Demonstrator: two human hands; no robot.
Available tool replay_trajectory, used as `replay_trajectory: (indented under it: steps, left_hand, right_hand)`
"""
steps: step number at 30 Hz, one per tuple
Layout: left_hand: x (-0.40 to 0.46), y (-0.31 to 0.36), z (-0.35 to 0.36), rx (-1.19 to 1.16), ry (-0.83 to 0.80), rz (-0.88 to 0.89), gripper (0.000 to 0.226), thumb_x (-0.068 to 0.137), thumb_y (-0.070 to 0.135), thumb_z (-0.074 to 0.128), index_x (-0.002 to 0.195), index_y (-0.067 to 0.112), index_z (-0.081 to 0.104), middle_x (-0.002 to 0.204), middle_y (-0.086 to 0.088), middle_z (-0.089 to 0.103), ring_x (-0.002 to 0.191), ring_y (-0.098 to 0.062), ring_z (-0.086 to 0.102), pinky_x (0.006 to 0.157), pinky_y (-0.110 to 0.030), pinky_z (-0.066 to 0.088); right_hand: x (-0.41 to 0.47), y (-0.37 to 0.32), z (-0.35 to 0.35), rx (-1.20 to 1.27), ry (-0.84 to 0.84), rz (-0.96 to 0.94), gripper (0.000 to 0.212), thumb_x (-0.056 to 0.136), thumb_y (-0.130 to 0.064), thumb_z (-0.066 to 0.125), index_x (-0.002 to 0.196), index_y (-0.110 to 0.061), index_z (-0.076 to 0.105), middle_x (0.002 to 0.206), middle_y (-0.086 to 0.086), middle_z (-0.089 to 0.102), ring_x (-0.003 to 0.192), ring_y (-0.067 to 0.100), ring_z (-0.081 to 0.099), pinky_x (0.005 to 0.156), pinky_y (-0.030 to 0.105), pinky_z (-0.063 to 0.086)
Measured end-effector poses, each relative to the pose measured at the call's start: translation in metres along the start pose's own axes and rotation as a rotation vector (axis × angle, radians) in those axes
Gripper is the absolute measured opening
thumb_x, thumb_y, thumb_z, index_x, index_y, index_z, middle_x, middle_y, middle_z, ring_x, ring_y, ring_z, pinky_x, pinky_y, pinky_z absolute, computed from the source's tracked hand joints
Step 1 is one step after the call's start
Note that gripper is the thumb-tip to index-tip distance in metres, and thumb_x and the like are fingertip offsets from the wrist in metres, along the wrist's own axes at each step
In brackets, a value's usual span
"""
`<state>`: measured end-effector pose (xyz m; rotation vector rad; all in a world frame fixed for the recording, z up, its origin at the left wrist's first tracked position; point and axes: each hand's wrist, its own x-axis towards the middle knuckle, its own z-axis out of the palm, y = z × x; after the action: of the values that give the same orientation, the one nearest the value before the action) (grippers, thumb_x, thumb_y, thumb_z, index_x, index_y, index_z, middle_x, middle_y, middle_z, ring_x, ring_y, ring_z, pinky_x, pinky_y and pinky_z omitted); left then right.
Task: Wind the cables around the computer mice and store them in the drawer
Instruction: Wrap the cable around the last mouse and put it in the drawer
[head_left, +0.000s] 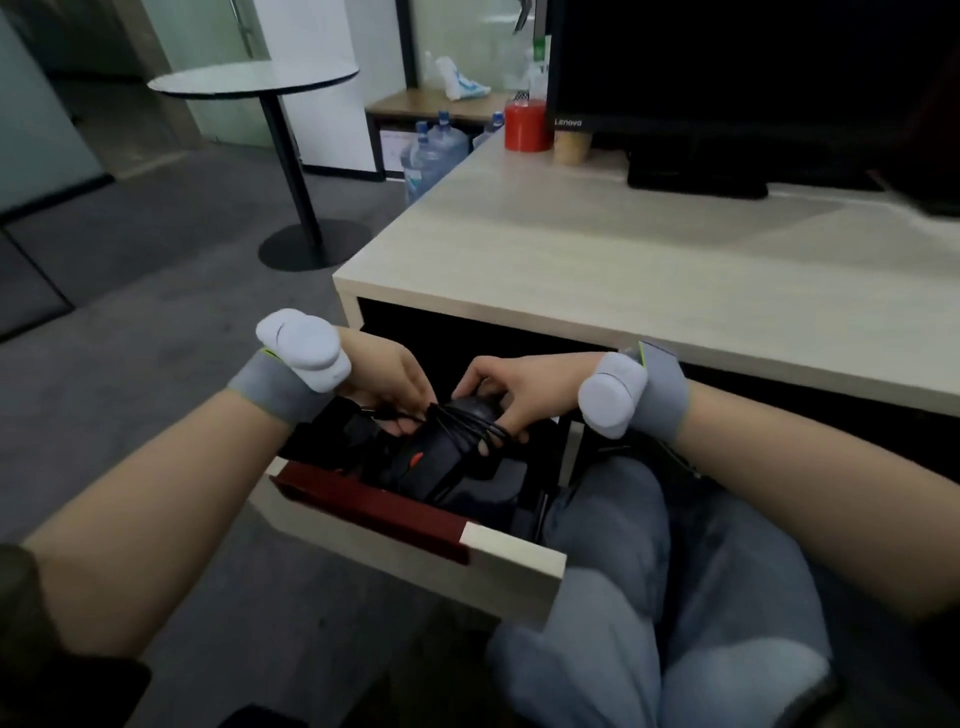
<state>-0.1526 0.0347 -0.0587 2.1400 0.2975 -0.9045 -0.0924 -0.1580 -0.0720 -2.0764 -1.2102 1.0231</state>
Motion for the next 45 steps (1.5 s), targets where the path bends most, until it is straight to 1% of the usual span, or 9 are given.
replay_trajectory:
  steps: [7, 12, 17, 20, 24, 28, 33, 39, 45]
  left_hand:
    - [0.021, -0.009, 0.012, 0.129, -0.079, 0.006, 0.025, 0.087, -0.011, 0.050, 0.079, 0.009, 0.060, 0.051, 0.008, 0.066, 0.047, 0.001, 0.060, 0.049, -0.012, 0.049]
    - [0.028, 0.002, 0.012, 0.261, -0.015, 0.068, 0.022, 0.084, -0.007, 0.056, 0.100, 0.005, 0.066, 0.077, 0.001, 0.067, 0.073, -0.012, 0.060, 0.086, -0.032, 0.049]
    - [0.034, 0.007, 0.012, 0.250, 0.093, 0.039, 0.015, 0.090, 0.001, 0.053, 0.093, 0.012, 0.063, 0.058, 0.007, 0.068, 0.050, -0.001, 0.063, 0.060, -0.021, 0.053]
    - [0.035, 0.009, 0.011, 0.217, 0.108, 0.018, 0.018, 0.090, -0.002, 0.052, 0.100, 0.008, 0.063, 0.059, 0.007, 0.069, 0.044, 0.002, 0.061, 0.049, -0.014, 0.050]
    - [0.039, 0.009, 0.016, 0.378, 0.091, 0.045, 0.026, 0.085, -0.002, 0.058, 0.108, 0.007, 0.065, 0.092, -0.001, 0.064, 0.048, 0.008, 0.059, 0.062, -0.014, 0.047]
    - [0.037, 0.015, 0.023, 0.525, 0.131, 0.069, 0.029, 0.084, 0.005, 0.061, 0.111, 0.013, 0.067, 0.090, 0.004, 0.060, 0.060, 0.000, 0.051, 0.049, -0.001, 0.037]
    - [0.040, 0.018, 0.027, 0.567, 0.157, 0.103, 0.031, 0.091, 0.005, 0.051, 0.121, 0.007, 0.058, 0.112, -0.011, 0.064, 0.067, -0.005, 0.048, 0.039, 0.001, 0.033]
    - [0.033, 0.021, 0.030, 0.506, 0.167, 0.150, 0.032, 0.092, 0.002, 0.044, 0.121, 0.008, 0.056, 0.093, -0.002, 0.057, 0.063, -0.001, 0.048, 0.036, -0.003, 0.036]
    - [0.028, 0.012, 0.032, 0.200, 0.240, 0.216, 0.023, 0.092, 0.003, 0.050, 0.112, 0.011, 0.056, 0.086, -0.002, 0.056, 0.055, 0.003, 0.054, 0.046, -0.007, 0.041]
  right_hand:
    - [0.002, 0.004, 0.012, -0.237, -0.023, 0.028, 0.058, 0.070, -0.021, 0.081, 0.113, -0.014, 0.043, 0.091, -0.002, 0.060, 0.065, 0.002, 0.053, 0.056, 0.010, 0.044]
    - [0.007, 0.000, 0.023, -0.687, 0.056, 0.090, 0.073, 0.060, -0.038, 0.082, 0.111, -0.009, 0.039, 0.091, 0.008, 0.060, 0.079, 0.025, 0.057, 0.067, 0.035, 0.048]
    - [0.015, 0.003, 0.027, -0.935, 0.224, 0.092, 0.046, 0.071, -0.020, 0.065, 0.104, -0.007, 0.035, 0.081, 0.015, 0.058, 0.070, 0.034, 0.058, 0.055, 0.036, 0.044]
    - [0.016, 0.004, 0.016, -0.931, 0.165, 0.084, 0.044, 0.074, -0.015, 0.062, 0.108, -0.007, 0.035, 0.092, 0.018, 0.059, 0.078, 0.036, 0.059, 0.064, 0.042, 0.051]
    - [0.012, -0.001, 0.015, -0.948, 0.042, 0.051, 0.062, 0.070, -0.022, 0.071, 0.123, -0.012, 0.039, 0.116, 0.015, 0.050, 0.097, 0.034, 0.057, 0.070, 0.036, 0.043]
    - [0.003, -0.015, 0.019, -0.952, -0.041, 0.079, 0.072, 0.072, -0.030, 0.074, 0.130, -0.011, 0.036, 0.114, 0.015, 0.059, 0.097, 0.031, 0.059, 0.070, 0.032, 0.041]
    - [0.005, -0.024, 0.045, -1.059, 0.034, 0.258, 0.045, 0.098, -0.016, 0.038, 0.141, -0.005, 0.029, 0.129, 0.016, 0.054, 0.116, 0.030, 0.054, 0.068, 0.031, 0.038]
    - [0.011, -0.032, 0.066, -1.053, 0.226, 0.293, 0.037, 0.102, -0.007, 0.022, 0.135, 0.003, 0.036, 0.135, 0.018, 0.050, 0.124, 0.033, 0.048, 0.067, 0.020, 0.037]
    - [0.002, -0.039, 0.073, -0.972, 0.302, 0.367, 0.036, 0.098, -0.002, 0.027, 0.133, 0.003, 0.035, 0.130, 0.018, 0.054, 0.117, 0.036, 0.054, 0.083, 0.041, 0.042]
